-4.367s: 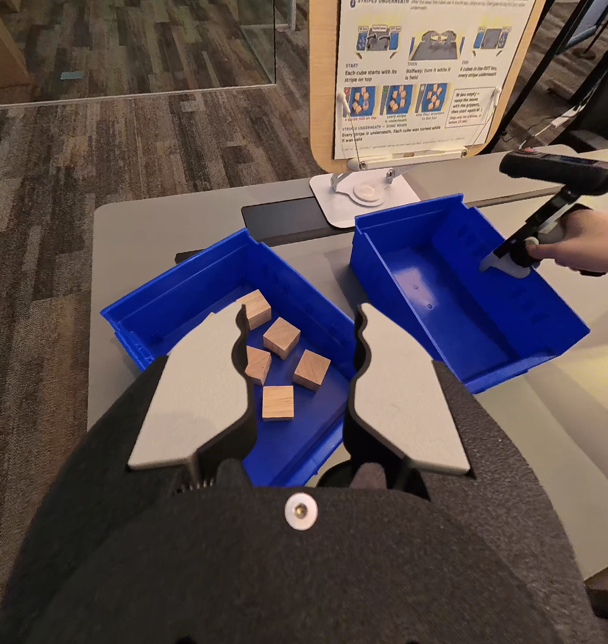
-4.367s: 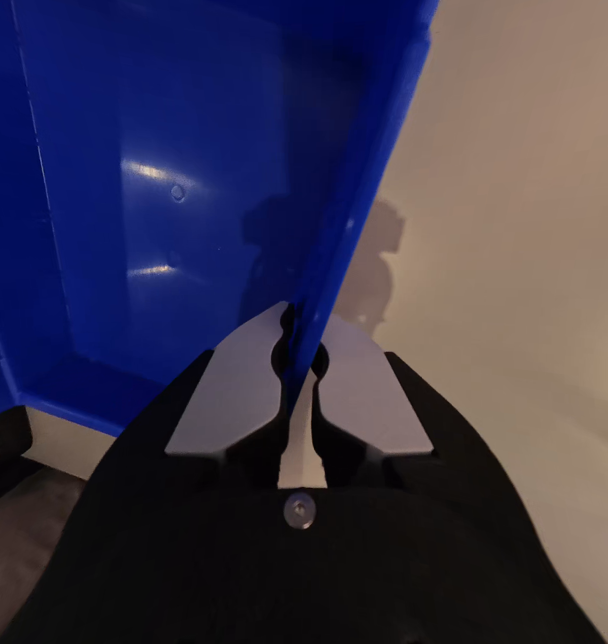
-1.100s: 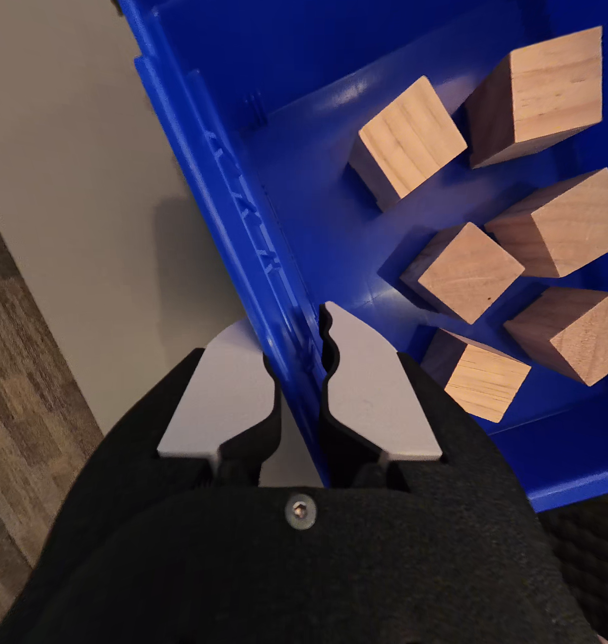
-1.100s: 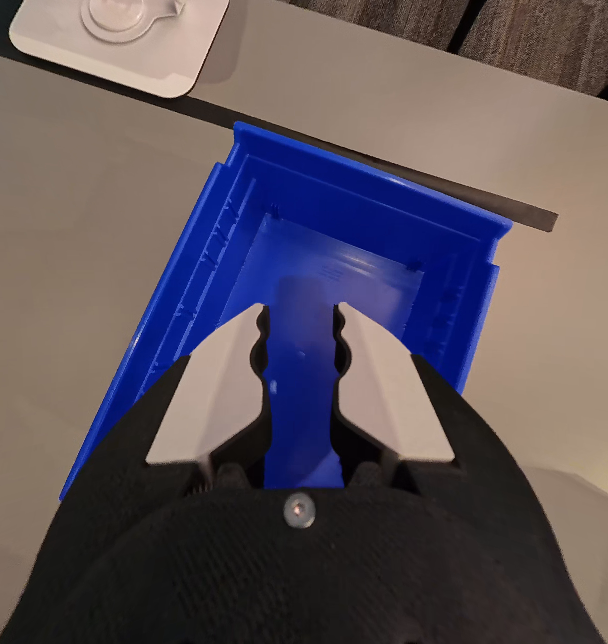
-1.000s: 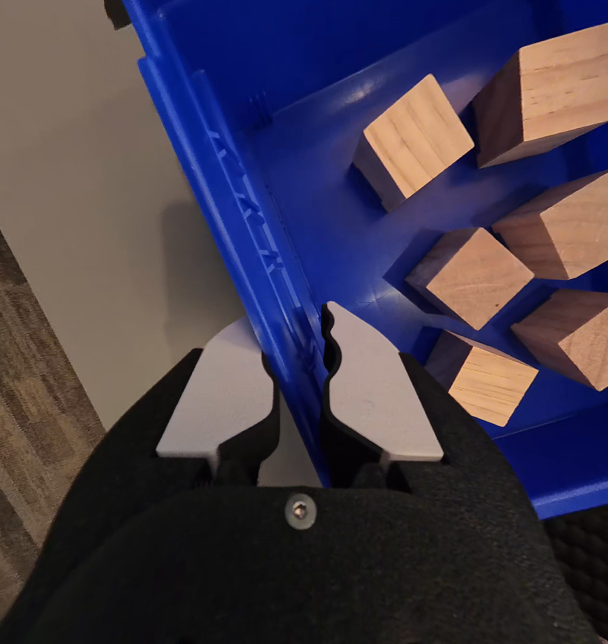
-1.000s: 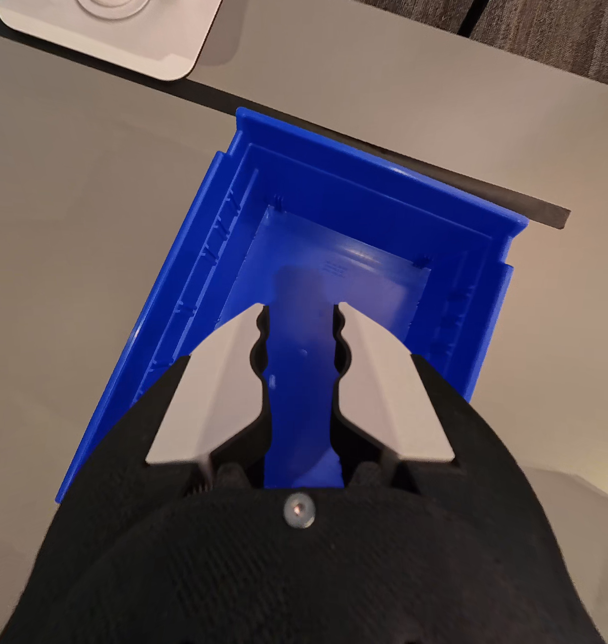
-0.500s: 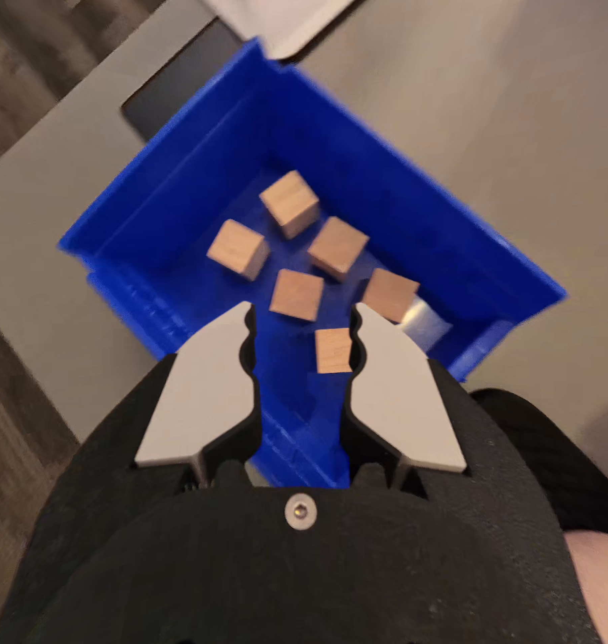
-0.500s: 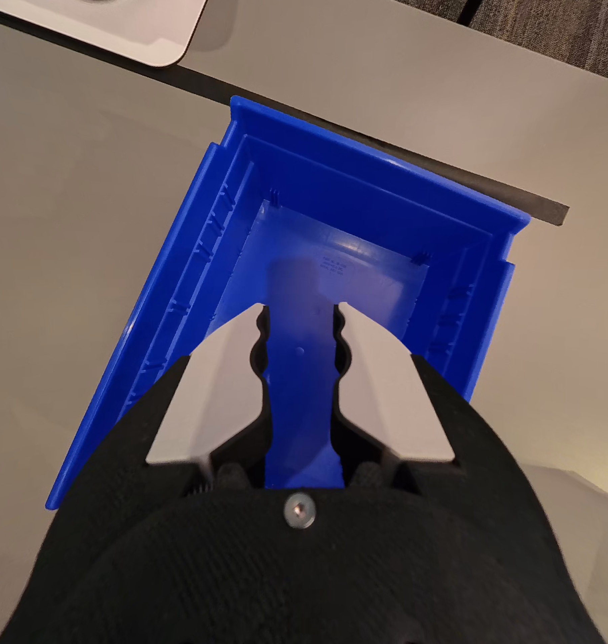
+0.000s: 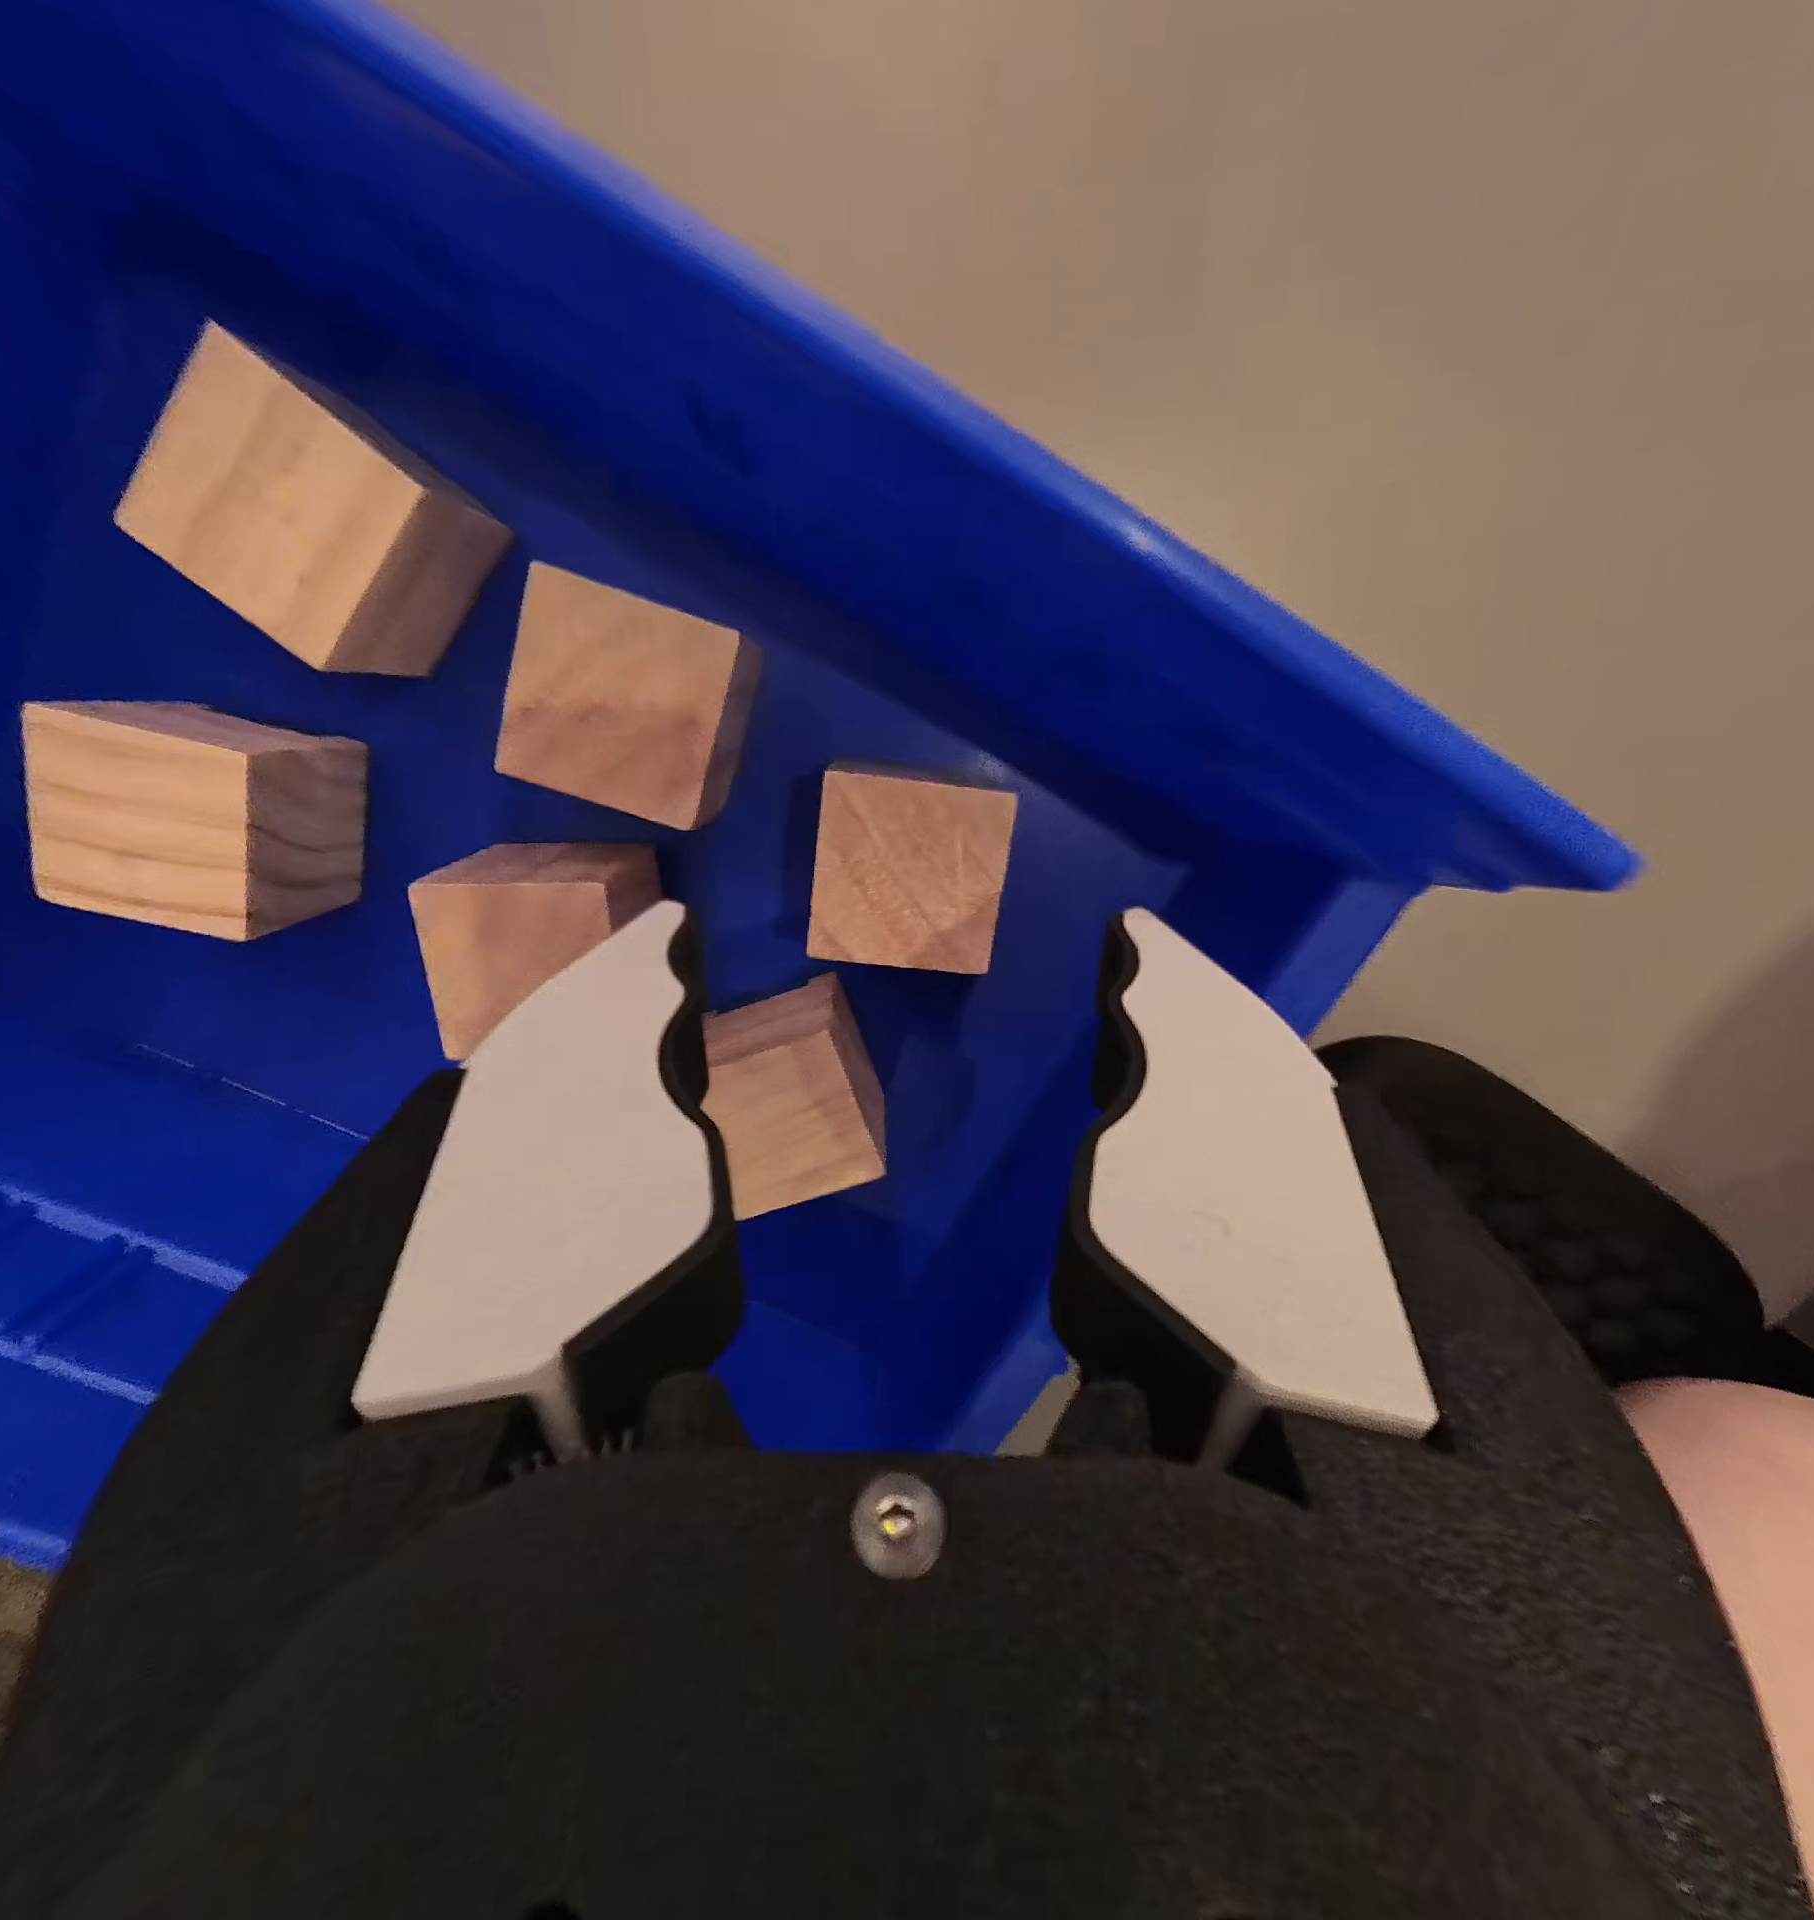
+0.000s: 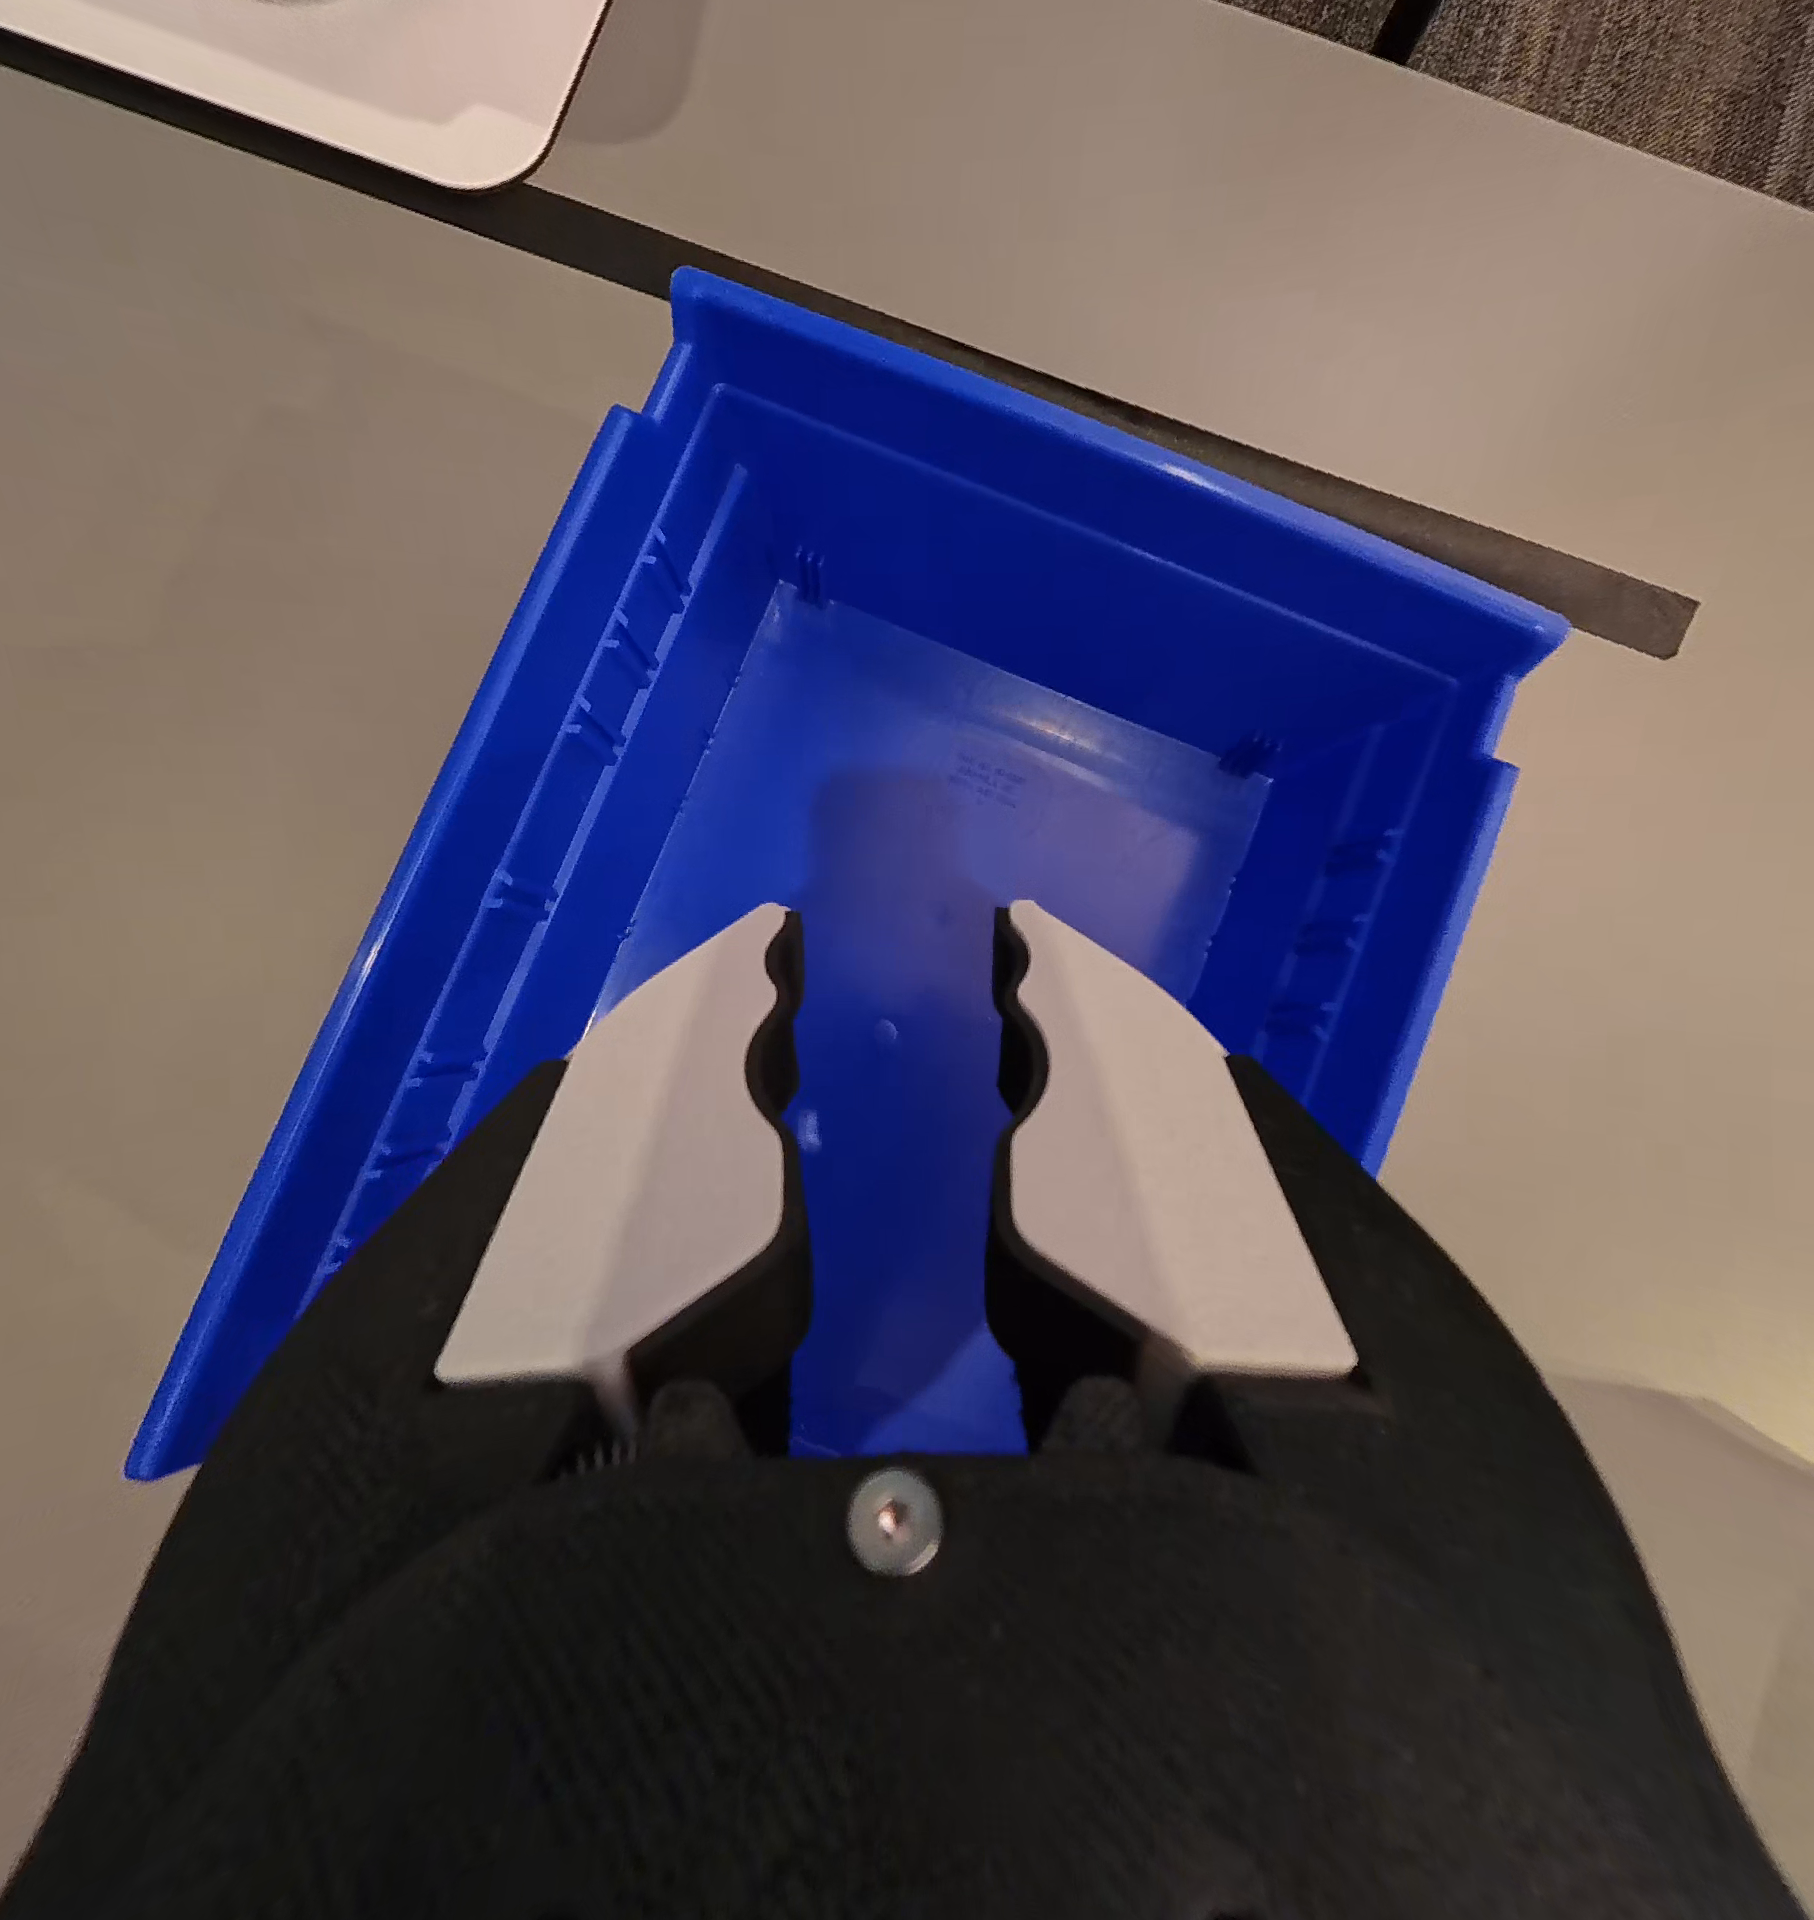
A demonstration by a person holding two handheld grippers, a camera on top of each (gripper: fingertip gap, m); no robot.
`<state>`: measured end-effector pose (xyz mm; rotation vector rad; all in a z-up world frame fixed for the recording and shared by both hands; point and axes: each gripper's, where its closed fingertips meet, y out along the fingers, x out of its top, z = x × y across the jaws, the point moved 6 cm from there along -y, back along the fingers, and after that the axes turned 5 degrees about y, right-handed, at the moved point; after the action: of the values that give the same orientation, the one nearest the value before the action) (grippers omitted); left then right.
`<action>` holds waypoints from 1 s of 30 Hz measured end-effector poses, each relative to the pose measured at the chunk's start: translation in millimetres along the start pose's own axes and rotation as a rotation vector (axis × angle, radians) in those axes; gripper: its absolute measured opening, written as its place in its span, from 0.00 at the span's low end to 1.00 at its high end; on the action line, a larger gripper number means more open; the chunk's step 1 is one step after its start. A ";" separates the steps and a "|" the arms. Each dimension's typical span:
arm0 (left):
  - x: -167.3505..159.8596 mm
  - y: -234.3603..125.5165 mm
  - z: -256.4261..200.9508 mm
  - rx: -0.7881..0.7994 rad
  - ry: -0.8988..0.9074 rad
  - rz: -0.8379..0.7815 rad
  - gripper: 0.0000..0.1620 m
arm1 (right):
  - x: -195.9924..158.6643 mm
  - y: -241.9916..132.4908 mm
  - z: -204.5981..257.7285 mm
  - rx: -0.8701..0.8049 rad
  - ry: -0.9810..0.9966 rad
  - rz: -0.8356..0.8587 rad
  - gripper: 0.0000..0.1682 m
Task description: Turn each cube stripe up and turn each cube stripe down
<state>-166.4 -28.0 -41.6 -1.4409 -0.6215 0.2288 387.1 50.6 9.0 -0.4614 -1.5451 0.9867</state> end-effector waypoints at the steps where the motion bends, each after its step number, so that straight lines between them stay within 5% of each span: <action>1: -0.8 5.9 2.0 0.008 0.005 0.027 0.45 | -0.4 -0.7 -0.6 0.001 0.000 0.000 0.22; 20: -8.6 42.6 0.3 -0.082 0.026 0.224 0.28 | -5.2 1.1 -3.5 0.005 0.000 0.035 0.22; 24: -7.7 16.7 3.6 -0.018 0.017 0.122 0.28 | -3.5 1.7 -1.1 0.004 -0.010 0.030 0.22; 30: 4.5 -56.9 -3.7 0.096 0.052 -0.259 0.28 | 17.8 -18.5 24.5 -0.051 -0.111 -0.108 0.20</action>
<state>-173.1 -36.9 14.5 -1.2561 -0.7369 0.0172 364.1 45.7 35.6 -0.3594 -1.6806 0.9035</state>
